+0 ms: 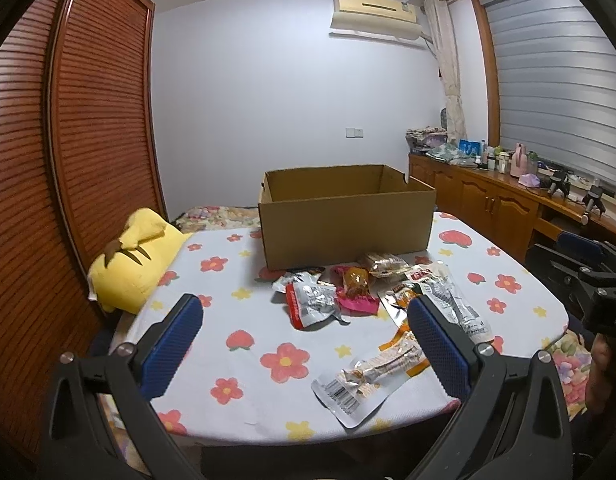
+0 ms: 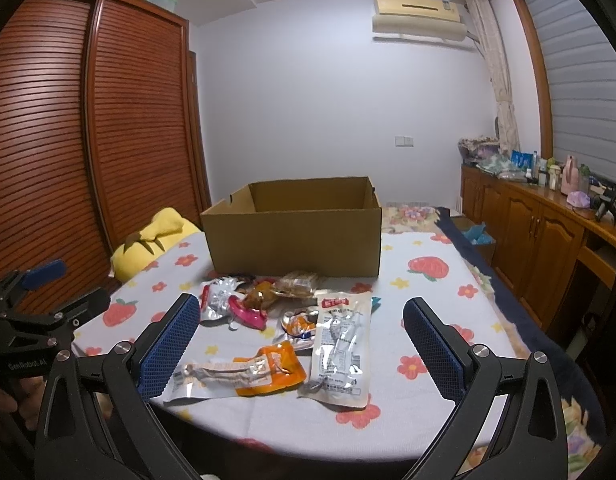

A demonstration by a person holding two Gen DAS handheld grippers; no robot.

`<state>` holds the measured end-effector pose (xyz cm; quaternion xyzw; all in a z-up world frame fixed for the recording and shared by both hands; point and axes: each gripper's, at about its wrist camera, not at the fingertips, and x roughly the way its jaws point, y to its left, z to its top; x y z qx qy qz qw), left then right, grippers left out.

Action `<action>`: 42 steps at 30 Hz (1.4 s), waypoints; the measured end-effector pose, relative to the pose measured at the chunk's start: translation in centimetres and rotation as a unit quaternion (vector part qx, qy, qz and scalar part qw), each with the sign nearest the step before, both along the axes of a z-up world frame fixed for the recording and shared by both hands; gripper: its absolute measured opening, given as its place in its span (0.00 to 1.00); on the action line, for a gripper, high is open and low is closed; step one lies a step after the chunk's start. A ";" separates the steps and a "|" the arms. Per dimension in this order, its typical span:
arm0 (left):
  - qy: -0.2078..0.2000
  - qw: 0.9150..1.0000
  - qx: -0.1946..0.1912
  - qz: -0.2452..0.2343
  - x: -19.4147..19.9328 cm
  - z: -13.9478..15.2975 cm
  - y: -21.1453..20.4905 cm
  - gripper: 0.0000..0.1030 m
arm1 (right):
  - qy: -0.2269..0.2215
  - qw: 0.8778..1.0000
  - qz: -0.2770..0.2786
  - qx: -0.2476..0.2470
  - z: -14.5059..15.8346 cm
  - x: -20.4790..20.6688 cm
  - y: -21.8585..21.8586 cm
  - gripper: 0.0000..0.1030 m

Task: Organize snacks
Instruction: 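Grasp the orange pouch with the left tool while the right tool grasps the white pouch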

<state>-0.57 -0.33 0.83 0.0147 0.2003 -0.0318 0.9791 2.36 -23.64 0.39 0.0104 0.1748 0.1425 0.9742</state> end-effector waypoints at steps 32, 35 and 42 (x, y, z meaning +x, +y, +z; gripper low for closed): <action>0.176 0.963 0.045 -0.197 8.3 -8.0 -6.5 0.91 | 0.142 0.987 0.066 -0.036 -5.3 9.3 -1.6 0.80; 0.188 0.959 0.052 -0.205 8.6 -8.5 -6.9 0.91 | 0.167 0.982 0.074 -0.040 -6.4 10.7 -1.5 0.78; 0.204 0.952 0.067 -0.220 9.5 -9.0 -8.0 0.91 | 0.225 0.970 0.088 -0.035 -8.7 13.8 -0.8 0.75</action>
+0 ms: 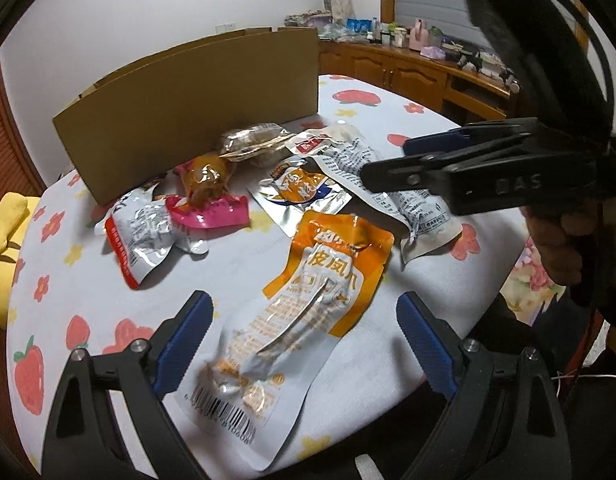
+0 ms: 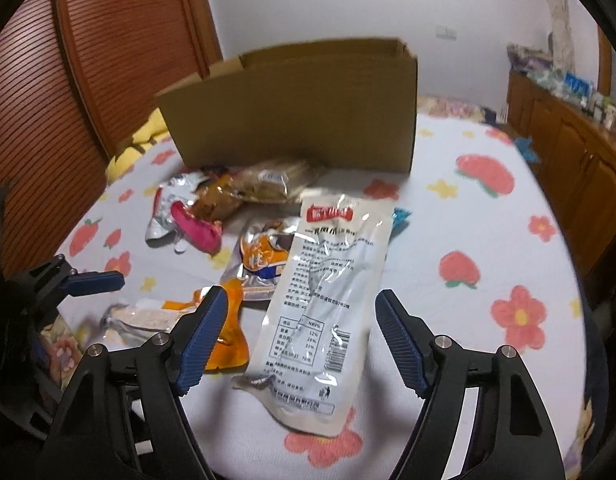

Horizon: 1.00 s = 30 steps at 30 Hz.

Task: Organize snacks
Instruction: 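Grasp the orange pouch with the left tool while the right tool grasps the white pouch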

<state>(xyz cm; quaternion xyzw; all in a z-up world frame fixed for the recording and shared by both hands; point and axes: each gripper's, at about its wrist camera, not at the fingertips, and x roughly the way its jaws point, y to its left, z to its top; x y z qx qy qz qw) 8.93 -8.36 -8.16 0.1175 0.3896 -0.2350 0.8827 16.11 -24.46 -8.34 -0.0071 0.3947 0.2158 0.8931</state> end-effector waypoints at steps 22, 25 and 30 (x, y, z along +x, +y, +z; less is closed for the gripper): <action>0.046 0.999 -0.002 0.028 2.8 -1.0 1.0 0.68 | 0.011 0.997 0.014 -0.071 -2.1 1.7 -0.1 0.67; 0.060 0.998 0.002 0.019 3.1 -1.2 0.6 0.73 | 0.007 0.998 0.013 -0.068 -2.6 1.8 -0.1 0.69; 0.070 0.997 0.019 0.004 3.9 -1.2 -0.2 0.73 | -0.014 0.996 0.009 -0.083 -2.9 1.4 0.4 0.70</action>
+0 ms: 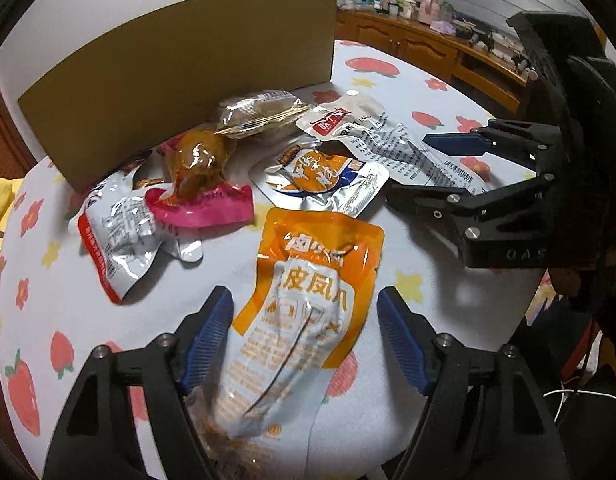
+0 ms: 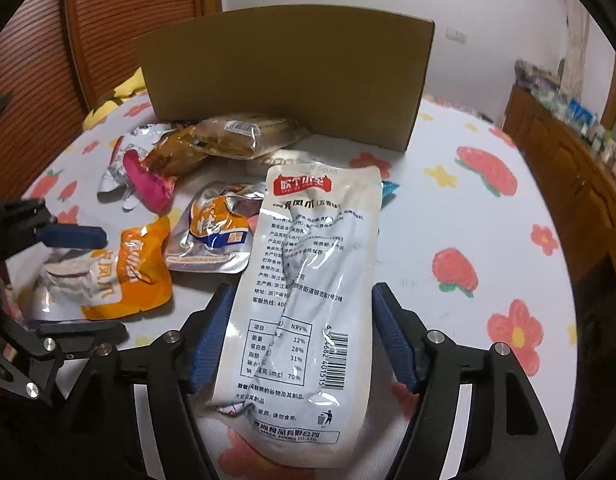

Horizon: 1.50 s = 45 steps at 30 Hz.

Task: Organize snacks
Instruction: 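Grasp the orange pouch with the left tool while the right tool grasps the white pouch, then lift both pouches and carry them over the cardboard box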

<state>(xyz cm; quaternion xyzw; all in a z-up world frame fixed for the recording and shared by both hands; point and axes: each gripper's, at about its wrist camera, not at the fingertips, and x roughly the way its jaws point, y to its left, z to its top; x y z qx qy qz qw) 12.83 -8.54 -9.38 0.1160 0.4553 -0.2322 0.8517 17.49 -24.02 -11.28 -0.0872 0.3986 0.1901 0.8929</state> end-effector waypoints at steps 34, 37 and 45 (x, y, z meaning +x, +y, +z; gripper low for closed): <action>-0.008 0.998 -0.054 0.016 1.0 2.2 3.2 0.40 | 0.043 0.998 0.035 -0.013 0.6 0.1 -0.9 0.54; -0.015 0.998 -0.061 0.021 0.8 2.4 3.3 0.40 | 0.042 0.999 0.031 -0.002 0.6 0.0 -1.3 0.46; -0.042 0.995 -0.082 0.034 0.5 3.7 4.0 0.40 | 0.028 0.999 0.020 0.009 1.0 -1.3 -2.0 0.43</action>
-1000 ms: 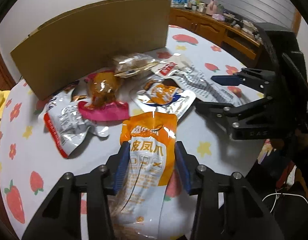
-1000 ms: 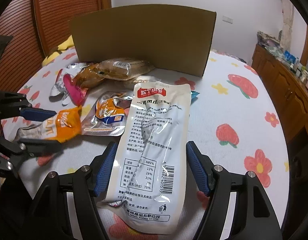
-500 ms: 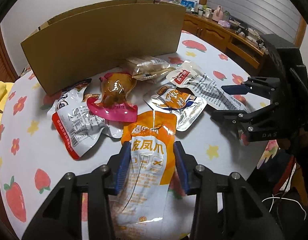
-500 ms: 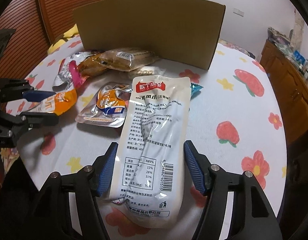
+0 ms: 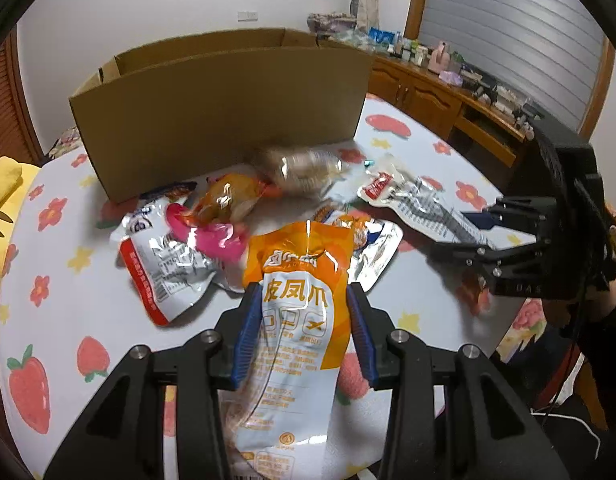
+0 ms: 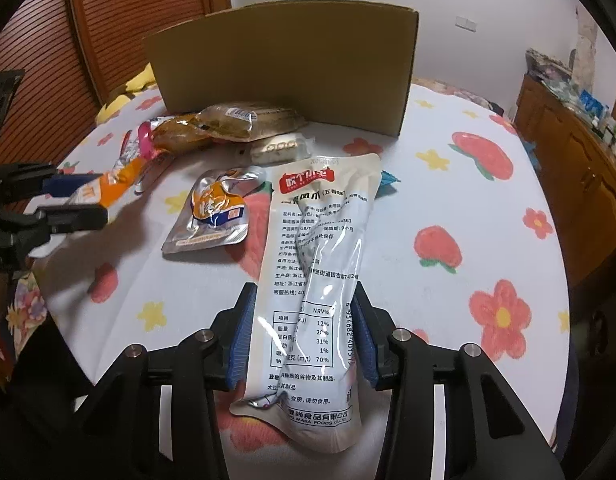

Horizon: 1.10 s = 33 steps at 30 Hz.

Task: Organize snacks
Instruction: 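Lift both pouches and carry them over the cardboard box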

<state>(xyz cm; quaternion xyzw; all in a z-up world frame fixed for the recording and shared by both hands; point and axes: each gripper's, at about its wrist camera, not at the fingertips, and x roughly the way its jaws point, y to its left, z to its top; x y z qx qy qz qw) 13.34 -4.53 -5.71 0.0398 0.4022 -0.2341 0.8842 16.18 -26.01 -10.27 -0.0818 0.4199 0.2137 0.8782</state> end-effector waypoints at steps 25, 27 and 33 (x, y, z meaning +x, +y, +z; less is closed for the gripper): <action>-0.076 0.996 -0.030 0.016 0.5 5.4 0.3 0.40 | -0.075 0.996 0.006 0.043 7.2 -1.6 -0.4 0.44; -0.082 0.996 -0.030 0.017 0.5 5.9 0.5 0.40 | -0.079 0.996 0.008 0.045 7.7 -1.6 -0.2 0.44; -0.093 0.995 -0.032 0.023 0.9 7.1 1.0 0.40 | -0.090 0.995 0.012 0.049 8.9 -1.5 0.3 0.45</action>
